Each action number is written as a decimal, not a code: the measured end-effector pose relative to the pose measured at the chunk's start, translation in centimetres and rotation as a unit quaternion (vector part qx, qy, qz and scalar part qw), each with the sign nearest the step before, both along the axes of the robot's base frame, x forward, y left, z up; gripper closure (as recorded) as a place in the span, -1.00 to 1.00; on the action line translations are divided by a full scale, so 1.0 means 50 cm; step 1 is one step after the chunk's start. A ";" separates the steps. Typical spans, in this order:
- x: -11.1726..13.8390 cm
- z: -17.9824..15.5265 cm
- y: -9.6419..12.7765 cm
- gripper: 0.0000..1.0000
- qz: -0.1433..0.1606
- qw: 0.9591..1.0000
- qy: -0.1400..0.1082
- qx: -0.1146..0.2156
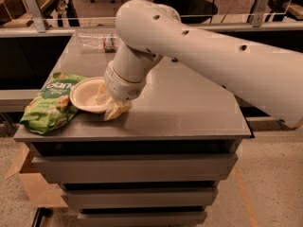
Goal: Move paper bowl near green rice chip bag
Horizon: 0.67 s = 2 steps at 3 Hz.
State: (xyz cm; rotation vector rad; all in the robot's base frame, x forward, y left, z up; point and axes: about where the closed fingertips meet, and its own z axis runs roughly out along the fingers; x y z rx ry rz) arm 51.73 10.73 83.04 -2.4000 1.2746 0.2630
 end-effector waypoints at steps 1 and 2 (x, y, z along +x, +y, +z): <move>-0.001 0.014 0.000 -1.00 0.000 1.000 0.000 0.000; -0.001 0.014 0.001 -1.00 0.001 1.000 -0.001 0.000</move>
Offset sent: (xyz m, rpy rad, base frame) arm -0.0003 0.0003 0.0017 -0.0004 -0.0002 0.0008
